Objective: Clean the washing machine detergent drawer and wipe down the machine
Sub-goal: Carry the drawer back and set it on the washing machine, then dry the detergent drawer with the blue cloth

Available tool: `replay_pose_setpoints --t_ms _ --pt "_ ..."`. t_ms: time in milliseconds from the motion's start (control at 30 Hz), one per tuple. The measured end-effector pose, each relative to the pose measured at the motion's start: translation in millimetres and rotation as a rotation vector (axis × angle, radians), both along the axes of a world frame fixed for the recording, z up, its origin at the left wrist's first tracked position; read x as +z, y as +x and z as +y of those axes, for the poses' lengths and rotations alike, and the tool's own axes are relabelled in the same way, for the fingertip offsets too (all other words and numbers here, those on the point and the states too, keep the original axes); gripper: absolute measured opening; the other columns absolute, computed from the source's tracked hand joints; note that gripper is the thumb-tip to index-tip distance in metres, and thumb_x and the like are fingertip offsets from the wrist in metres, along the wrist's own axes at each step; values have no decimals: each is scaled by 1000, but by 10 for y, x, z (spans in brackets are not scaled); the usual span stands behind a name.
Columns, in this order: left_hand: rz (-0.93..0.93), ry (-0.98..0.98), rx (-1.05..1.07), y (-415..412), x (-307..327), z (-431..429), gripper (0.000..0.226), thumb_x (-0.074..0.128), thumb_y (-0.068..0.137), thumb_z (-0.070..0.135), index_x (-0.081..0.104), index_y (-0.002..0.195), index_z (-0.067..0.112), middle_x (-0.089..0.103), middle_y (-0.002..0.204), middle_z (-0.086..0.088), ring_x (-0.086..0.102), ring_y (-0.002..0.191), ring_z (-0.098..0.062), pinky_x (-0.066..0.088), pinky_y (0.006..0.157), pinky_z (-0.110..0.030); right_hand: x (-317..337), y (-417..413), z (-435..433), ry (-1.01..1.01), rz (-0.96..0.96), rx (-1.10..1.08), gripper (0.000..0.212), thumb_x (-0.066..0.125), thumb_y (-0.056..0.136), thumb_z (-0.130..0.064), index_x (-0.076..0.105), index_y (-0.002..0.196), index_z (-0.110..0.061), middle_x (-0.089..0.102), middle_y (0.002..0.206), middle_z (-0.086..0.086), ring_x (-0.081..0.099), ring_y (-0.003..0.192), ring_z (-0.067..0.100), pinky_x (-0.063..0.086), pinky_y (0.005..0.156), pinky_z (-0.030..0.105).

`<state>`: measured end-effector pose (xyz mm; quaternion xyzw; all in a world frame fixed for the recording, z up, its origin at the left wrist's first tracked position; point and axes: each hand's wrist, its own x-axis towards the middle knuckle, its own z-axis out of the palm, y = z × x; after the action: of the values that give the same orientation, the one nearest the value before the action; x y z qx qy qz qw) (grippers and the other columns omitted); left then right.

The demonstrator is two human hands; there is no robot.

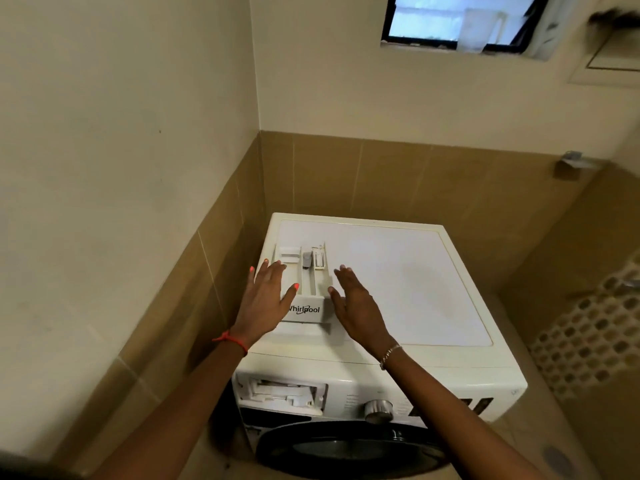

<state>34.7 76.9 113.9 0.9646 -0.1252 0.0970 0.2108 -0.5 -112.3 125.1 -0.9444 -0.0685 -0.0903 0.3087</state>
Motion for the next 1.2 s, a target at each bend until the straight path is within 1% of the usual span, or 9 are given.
replay_pose_setpoints --t_ms 167,267,367,467,567,700,867,1067,1200 --pt "-108 91 -44 -53 -46 -160 71 18 91 53 40 138 4 39 146 -15 20 142 -33 5 116 -46 -36 -118 -65 -93 4 -15 53 34 100 -33 24 147 -10 15 157 7 11 146 19 16 116 27" --pt "-168 -5 -167 -145 -64 -378 83 7 90 63 36 140 3 32 150 -14 11 144 -26 3 116 -38 -38 -297 -224 -103 3 -83 70 14 91 -53 19 148 -12 12 157 8 5 146 19 7 117 26" --pt "-142 -109 -300 -252 -85 -705 77 17 89 62 33 142 9 23 154 -9 2 142 -15 2 115 -33 -66 -518 -482 -115 4 -169 86 0 79 -60 17 148 -12 11 157 6 3 146 18 2 115 23" --pt "-149 -100 -461 -372 -85 -1152 78 10 91 62 35 141 9 26 153 -9 7 143 -17 0 119 -31 -50 -795 -815 -143 26 -278 89 -5 76 -61 13 149 -13 8 158 4 1 146 16 -1 114 22" --pt "-134 -104 -606 -518 -68 -1682 74 12 92 59 36 141 9 28 152 -8 12 143 -17 -6 116 -23 -17 -1117 -1218 -126 59 -414 89 -4 77 -64 14 149 -15 6 158 3 0 146 15 -2 115 24" --pt "-147 -107 -804 -764 -11 -2485 72 13 93 57 38 139 8 34 149 -9 17 143 -17 -2 116 -24 34 -1645 -1843 -142 46 -594 86 0 80 -63 18 148 -13 11 157 6 3 146 17 -1 115 24" --pt "-165 -127 -1029 -1314 47 -3636 71 19 93 56 40 138 5 37 148 -9 18 143 -19 2 117 -28 52 -2463 -2690 -184 46 -810 65 19 97 -50 23 146 -7 16 156 11 8 146 21 -2 114 24" --pt "-137 -198 -1253 -2450 52 -5111 60 36 90 43 46 133 2 44 143 -13 20 140 -18 -4 116 -22 58 -3735 -3700 -241 92 -1051 91 -7 83 -65 24 146 -8 15 156 11 7 146 22 -2 114 26" --pt "-166 -192 -1362 -3220 22 -5918 71 25 89 50 28 144 6 26 153 -8 5 142 -12 -10 115 -25 118 -4569 -4218 -239 119 -1194 97 -11 73 -63 18 148 -10 8 157 9 0 146 18 -7 113 24"
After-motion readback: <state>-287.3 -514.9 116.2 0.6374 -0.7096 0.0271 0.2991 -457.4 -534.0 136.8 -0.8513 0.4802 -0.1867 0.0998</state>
